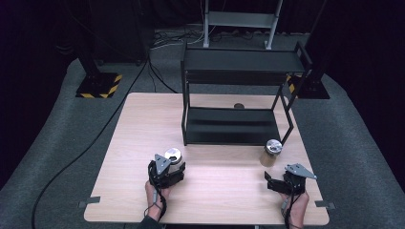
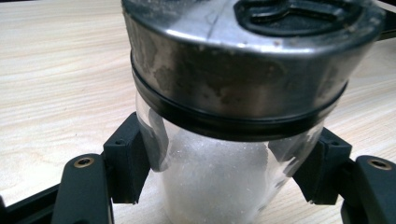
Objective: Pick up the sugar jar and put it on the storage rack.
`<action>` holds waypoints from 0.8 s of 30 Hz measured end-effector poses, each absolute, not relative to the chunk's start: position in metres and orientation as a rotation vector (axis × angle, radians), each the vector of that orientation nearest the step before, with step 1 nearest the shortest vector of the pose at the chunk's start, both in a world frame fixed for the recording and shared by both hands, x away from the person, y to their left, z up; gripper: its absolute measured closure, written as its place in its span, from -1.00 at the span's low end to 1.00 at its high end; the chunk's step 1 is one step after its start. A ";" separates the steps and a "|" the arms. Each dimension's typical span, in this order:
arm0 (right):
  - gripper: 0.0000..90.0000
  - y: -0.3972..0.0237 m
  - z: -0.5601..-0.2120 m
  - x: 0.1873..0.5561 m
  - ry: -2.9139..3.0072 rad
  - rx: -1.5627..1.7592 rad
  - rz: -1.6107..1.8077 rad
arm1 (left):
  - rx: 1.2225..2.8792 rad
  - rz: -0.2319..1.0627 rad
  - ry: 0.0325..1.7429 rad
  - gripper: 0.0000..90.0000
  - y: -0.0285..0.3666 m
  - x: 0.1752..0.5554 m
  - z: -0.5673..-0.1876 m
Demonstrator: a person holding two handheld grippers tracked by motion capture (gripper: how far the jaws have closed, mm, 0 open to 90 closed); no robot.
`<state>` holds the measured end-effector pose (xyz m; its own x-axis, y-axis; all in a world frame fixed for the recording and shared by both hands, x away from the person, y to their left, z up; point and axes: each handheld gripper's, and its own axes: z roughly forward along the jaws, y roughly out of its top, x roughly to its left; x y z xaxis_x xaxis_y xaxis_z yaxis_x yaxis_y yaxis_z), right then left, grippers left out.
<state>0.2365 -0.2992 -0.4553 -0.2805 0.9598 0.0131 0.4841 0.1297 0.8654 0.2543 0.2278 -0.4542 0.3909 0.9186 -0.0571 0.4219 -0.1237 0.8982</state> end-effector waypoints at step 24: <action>-0.98 -0.300 -0.455 0.237 1.843 1.390 1.073 | 1.756 0.643 1.111 -0.33 0.216 0.264 -0.442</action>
<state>0.2371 -0.2996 -0.4551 -0.2825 0.9592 0.0143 0.4862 0.1303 0.8641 0.2642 0.2164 -0.4416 0.4535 0.8901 -0.0457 0.4035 -0.1594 0.9010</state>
